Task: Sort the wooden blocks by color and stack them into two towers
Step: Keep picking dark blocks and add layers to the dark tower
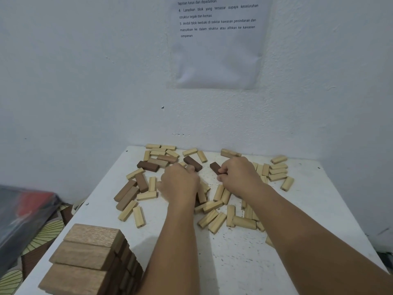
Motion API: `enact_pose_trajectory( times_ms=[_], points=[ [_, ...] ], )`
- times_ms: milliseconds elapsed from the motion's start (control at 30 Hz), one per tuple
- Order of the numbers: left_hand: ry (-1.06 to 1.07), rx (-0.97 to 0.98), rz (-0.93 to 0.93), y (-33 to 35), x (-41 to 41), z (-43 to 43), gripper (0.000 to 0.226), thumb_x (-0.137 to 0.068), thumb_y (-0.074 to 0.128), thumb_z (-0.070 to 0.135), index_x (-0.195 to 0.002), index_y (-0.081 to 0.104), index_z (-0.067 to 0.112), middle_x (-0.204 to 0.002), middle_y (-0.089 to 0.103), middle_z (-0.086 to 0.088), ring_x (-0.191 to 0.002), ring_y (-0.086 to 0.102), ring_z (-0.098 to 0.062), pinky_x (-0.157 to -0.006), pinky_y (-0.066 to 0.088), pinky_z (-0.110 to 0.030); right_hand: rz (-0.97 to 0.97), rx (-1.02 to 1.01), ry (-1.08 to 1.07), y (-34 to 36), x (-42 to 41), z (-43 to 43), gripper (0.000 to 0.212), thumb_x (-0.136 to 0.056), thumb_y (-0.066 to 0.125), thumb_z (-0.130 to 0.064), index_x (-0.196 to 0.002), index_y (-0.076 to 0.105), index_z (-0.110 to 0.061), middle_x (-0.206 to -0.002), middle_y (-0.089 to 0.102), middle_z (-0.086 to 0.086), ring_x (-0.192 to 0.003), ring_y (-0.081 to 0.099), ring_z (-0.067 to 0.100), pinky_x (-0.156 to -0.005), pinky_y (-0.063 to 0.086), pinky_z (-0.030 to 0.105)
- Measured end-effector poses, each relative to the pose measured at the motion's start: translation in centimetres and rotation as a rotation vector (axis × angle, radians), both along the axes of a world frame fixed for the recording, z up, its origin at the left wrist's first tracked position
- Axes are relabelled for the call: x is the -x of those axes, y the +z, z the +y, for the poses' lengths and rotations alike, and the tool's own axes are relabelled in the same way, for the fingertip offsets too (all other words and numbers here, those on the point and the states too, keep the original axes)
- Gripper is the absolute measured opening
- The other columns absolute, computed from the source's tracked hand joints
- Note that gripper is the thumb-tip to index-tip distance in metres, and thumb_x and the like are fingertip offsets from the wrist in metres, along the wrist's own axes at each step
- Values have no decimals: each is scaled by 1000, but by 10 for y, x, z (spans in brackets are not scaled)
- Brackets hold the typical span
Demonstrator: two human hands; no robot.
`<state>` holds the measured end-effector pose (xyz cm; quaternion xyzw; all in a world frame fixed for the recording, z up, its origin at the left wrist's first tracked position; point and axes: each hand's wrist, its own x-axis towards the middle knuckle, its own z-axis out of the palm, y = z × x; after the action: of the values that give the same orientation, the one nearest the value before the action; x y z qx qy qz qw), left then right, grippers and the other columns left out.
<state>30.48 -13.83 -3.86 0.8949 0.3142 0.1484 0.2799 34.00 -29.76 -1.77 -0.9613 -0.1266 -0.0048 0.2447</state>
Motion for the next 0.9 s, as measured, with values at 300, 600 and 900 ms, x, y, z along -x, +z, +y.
enact_pose_trajectory(
  times_ms=[300,600,900],
  points=[
    [-5,46,-108,0,-32,-13,41,-97,60,50,-112,62,12,-108,65,-5,-102,62,-28,-90,47,-44,-12,-18,5,-2,-2,-2,9,-89,77,-27,-95,80,-20,-95,73,-5,-92,65,16,-73,42,24],
    [-43,98,-139,2,-31,-18,15,-80,64,3,-93,60,9,-90,64,-5,-86,62,-26,-67,51,-35,25,-34,13,2,4,-8,21,-87,72,-14,-105,80,-21,-92,71,-5,-74,57,9,-57,40,20],
    [-55,303,-248,20,-13,-22,19,-85,70,6,-102,76,13,-81,68,2,-79,66,-19,-60,47,-26,59,-43,-45,12,10,-2,22,-85,62,-1,-93,79,-12,-90,69,5,-75,62,18,-62,54,28]
  ],
)
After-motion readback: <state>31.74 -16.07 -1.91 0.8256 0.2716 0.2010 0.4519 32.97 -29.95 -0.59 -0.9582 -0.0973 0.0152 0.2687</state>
